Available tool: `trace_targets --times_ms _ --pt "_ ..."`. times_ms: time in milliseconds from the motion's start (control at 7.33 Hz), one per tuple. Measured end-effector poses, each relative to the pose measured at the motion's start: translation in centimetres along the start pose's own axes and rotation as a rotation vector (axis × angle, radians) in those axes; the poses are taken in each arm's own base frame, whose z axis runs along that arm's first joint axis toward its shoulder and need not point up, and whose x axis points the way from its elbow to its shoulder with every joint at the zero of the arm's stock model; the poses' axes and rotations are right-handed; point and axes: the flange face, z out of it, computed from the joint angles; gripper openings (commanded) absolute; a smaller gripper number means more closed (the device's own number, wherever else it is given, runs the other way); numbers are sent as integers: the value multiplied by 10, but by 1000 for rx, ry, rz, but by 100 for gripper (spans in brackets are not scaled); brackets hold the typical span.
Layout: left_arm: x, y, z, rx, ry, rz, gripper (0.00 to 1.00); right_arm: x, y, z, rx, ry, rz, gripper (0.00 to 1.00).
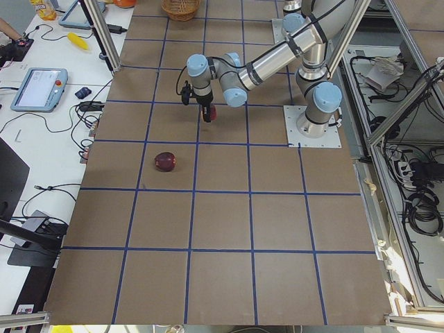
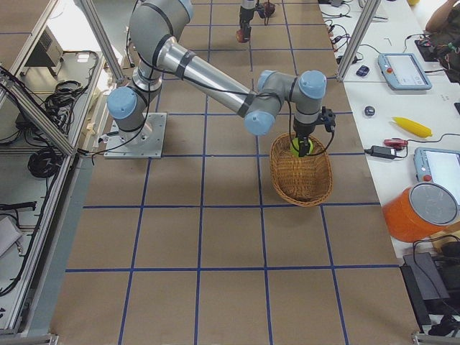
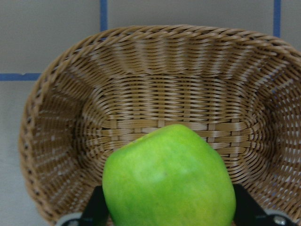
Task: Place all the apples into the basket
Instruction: 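Carry green apple over basket while left gripper carries red apple toward center, then release green apple into basket while left gripper sets red apple at center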
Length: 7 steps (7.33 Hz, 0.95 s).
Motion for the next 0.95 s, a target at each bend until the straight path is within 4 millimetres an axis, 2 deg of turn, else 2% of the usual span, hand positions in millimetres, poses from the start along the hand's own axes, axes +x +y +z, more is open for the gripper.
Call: trace_targets --times_ms 136,273,409,545,682,955 --pt "46 8 8 23 45 -44 38 26 -4 20 -19 29 7 0" --pt "86 15 23 27 120 -92 38 42 -5 34 -45 57 18 0" --pt "115 22 39 23 181 -149 40 57 -2 49 -69 67 32 0" --pt "137 27 51 14 229 -202 57 73 3 64 -90 65 52 60" --pt "151 31 59 0 259 -233 100 84 7 75 -101 62 66 98" --pt "161 33 68 -13 266 -245 100 90 9 79 -102 59 78 100"
